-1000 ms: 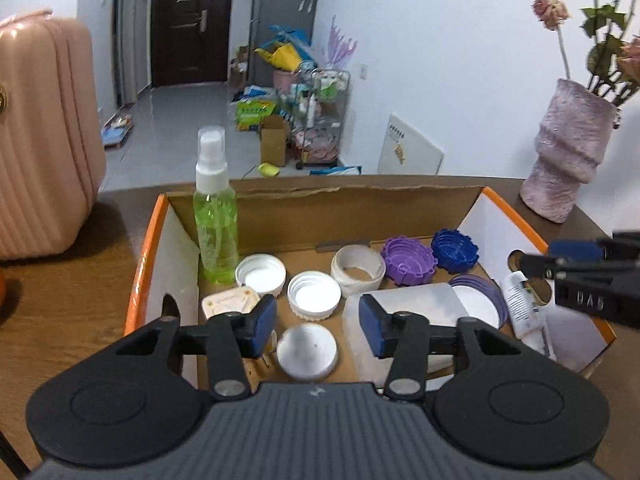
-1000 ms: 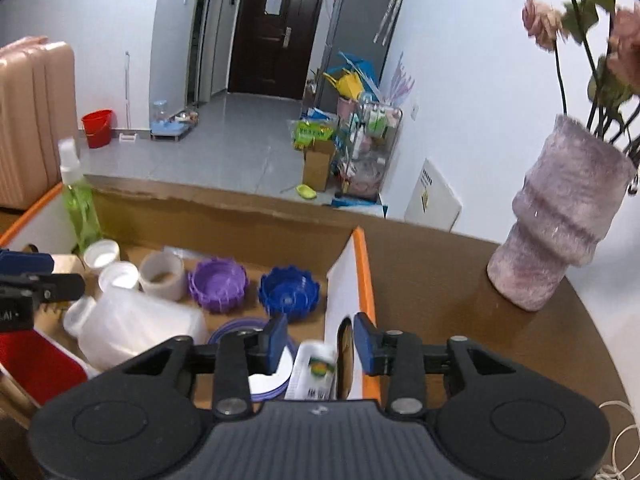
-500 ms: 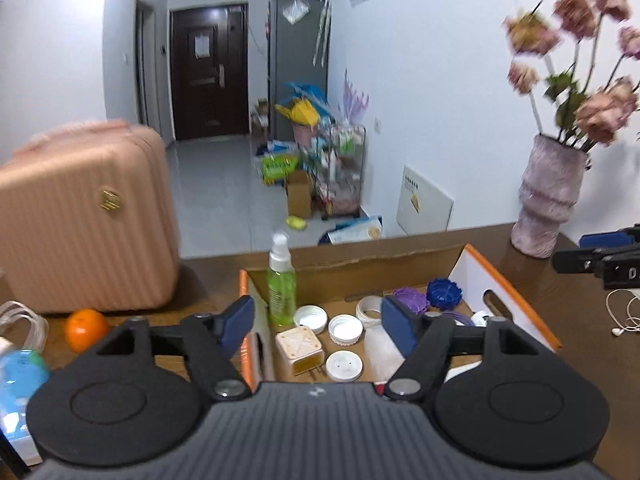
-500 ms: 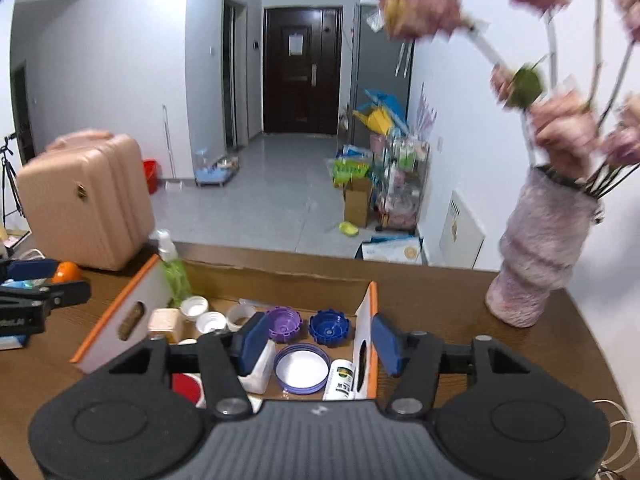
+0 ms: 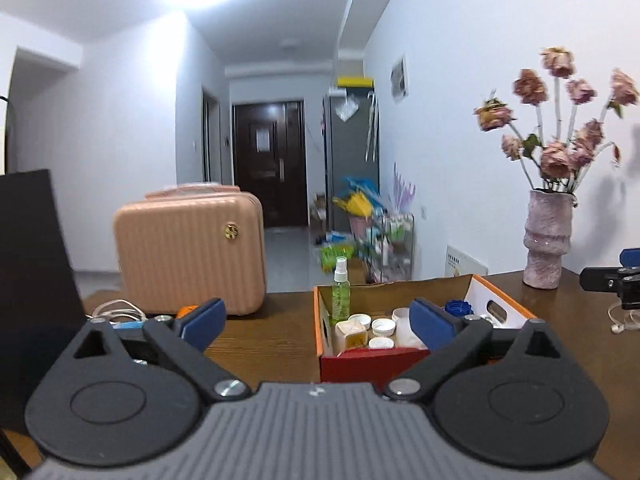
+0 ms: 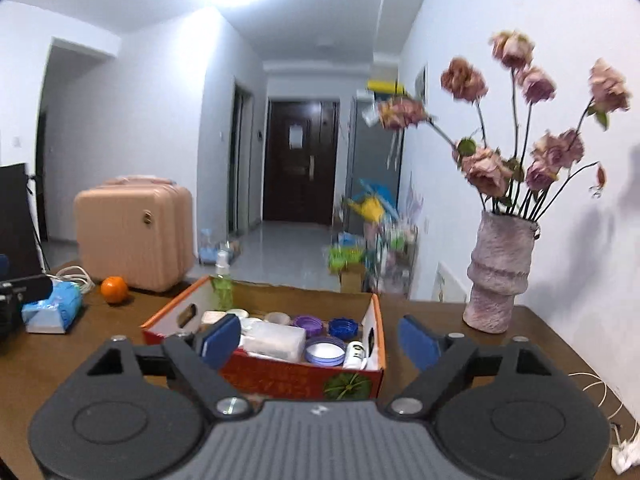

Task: Organize rigid objects

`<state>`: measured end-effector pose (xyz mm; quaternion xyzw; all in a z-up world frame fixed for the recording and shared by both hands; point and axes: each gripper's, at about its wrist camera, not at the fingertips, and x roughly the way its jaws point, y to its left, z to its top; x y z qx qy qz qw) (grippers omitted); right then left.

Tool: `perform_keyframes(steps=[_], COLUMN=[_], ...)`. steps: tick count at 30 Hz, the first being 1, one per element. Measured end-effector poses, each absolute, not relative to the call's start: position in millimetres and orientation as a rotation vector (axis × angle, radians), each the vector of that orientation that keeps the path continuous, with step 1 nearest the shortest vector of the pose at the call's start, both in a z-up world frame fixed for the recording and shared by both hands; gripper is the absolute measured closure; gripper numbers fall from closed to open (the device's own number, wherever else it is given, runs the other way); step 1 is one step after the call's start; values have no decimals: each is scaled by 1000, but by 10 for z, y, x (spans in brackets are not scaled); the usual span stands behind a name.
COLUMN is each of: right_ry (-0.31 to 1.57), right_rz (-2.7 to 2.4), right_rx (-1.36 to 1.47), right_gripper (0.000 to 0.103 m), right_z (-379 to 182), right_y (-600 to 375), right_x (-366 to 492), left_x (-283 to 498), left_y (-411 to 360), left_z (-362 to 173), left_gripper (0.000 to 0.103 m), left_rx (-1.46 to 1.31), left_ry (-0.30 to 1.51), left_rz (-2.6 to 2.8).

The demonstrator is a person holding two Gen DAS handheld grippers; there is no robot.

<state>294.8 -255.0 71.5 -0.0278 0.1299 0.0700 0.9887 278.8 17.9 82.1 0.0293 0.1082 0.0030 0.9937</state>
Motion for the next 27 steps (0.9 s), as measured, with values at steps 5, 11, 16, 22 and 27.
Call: perform_keyframes(steps=[5,11,16,22,27], right_ry=[201,244,245,238,226], right_rz=[136,150,178,188,162], right_rx=[-13,-24,-17,-50,66], right_gripper=[6,5,3,2,1], right_z=[447,227,74,-44,-121], right_y=[-2548,-2482,-2375,-2216,-2211], right_x=[2253,1513,987,479,106], left_x=[2096,1369,807,275,0], left_y=[191,198,201,173,89], left_z=[582,349,155,-23,23], left_gripper=[0,0,0,0,0], left_rx=[61,33,72,90,120], left_ry=[161,163,186,177,133], left_rz=[-3,42,62,88,3])
